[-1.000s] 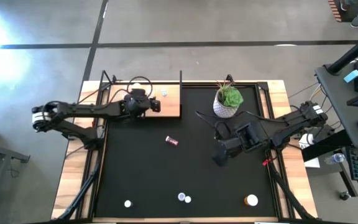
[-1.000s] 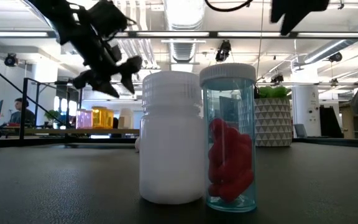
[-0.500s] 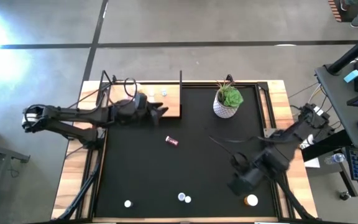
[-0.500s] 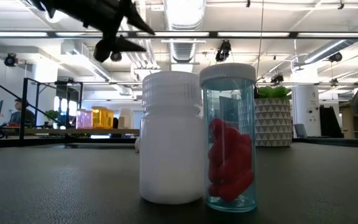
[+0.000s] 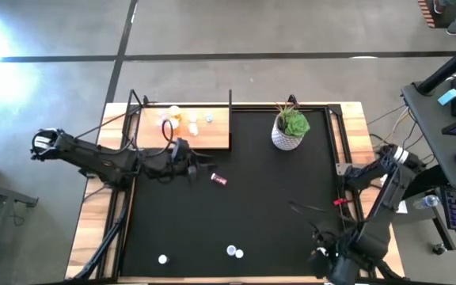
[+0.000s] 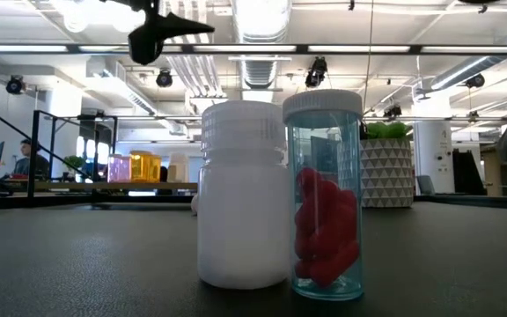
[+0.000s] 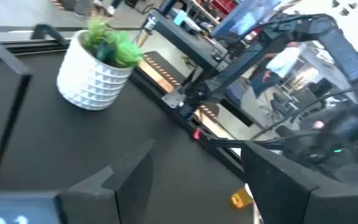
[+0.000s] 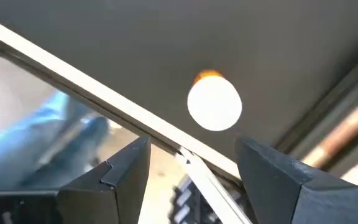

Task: Pick and place medicine bottles onto shelf by color
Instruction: Move the orange pill bottle to the center of the table

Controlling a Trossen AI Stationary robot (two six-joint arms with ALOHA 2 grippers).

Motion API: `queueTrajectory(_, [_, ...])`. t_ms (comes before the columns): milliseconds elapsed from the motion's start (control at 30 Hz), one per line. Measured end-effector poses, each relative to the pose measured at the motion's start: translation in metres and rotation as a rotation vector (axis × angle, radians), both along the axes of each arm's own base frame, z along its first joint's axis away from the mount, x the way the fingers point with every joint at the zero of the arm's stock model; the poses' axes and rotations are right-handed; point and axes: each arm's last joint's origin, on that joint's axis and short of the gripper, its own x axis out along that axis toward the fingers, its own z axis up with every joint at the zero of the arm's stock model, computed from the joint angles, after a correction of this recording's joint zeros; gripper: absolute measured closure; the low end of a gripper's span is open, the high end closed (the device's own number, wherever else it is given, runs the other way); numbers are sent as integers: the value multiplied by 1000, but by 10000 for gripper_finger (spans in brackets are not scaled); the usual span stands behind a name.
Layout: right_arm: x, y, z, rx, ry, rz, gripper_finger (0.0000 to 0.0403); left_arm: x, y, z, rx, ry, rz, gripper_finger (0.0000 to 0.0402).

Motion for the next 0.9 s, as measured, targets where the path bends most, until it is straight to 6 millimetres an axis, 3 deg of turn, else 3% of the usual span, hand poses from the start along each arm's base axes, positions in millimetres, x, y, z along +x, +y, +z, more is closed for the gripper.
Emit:
queueTrajectory(200, [0, 17, -26, -23, 140, 33, 181, -1, -9, 7, -10, -58, -15, 180])
queueTrajectory(500, [1, 19, -43, -95, 191, 96, 181, -1, -11, 8, -10, -62, -7, 180])
queueTrajectory(900, [5, 21, -43, -69, 168, 152, 181, -1, -10, 8, -7, -62, 22, 180])
